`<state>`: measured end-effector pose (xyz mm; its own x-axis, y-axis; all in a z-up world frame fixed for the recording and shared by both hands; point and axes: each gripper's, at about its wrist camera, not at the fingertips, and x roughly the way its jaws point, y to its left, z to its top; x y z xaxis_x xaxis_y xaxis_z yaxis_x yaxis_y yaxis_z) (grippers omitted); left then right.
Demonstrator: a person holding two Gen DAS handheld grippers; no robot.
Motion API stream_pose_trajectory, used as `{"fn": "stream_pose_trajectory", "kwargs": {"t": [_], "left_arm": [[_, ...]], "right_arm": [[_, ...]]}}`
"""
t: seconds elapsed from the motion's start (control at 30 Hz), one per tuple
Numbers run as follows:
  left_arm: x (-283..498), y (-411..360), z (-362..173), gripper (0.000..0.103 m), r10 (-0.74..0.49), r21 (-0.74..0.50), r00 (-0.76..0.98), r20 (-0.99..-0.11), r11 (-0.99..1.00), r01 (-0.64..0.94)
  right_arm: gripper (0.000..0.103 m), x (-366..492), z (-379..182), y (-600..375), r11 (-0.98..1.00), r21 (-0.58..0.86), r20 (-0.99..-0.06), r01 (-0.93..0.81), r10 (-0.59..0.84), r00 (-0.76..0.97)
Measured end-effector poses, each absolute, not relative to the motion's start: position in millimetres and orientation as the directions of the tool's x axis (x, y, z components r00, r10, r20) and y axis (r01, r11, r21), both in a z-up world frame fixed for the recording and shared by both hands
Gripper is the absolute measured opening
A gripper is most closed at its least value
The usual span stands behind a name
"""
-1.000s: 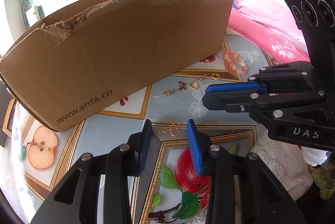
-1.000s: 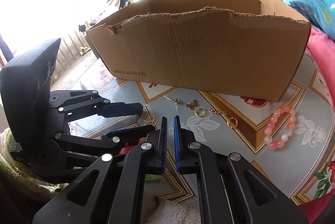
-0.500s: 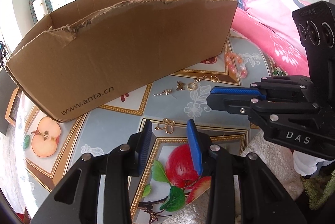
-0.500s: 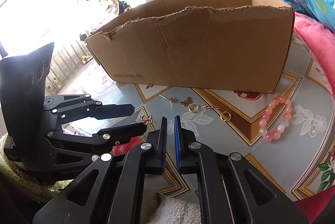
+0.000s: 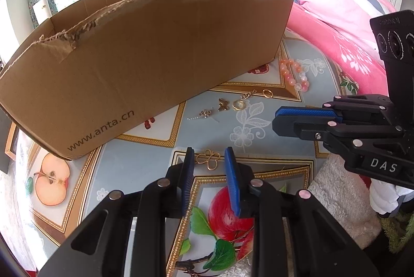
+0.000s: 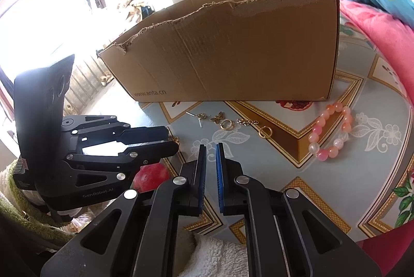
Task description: Organize jewelry
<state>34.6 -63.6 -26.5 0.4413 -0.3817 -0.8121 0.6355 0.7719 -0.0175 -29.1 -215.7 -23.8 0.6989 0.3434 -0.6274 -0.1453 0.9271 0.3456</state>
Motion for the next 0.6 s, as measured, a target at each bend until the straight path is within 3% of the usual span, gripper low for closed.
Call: {"fn": "stream_pose_trajectory", "kwargs": {"t": [0.37,0.6], "left_arm": [[35.2,-59.8,-26.0,0.023,-0.404,-0.024,0.45,-0.797,0.765,0.643],[39.5,-37.4,-18.3,0.023,-0.386,-0.037,0.495,-0.779,0.815,0.578]], "right_arm": [[0.014,-30.8,-21.7,-215.1,0.931,0.336,-0.626,-0.146,0.336,0.704],[0.027,-26.1,-18.0,-189.8,0.938,0.285,-0.631,-0.196,0.337,0.699]]}}
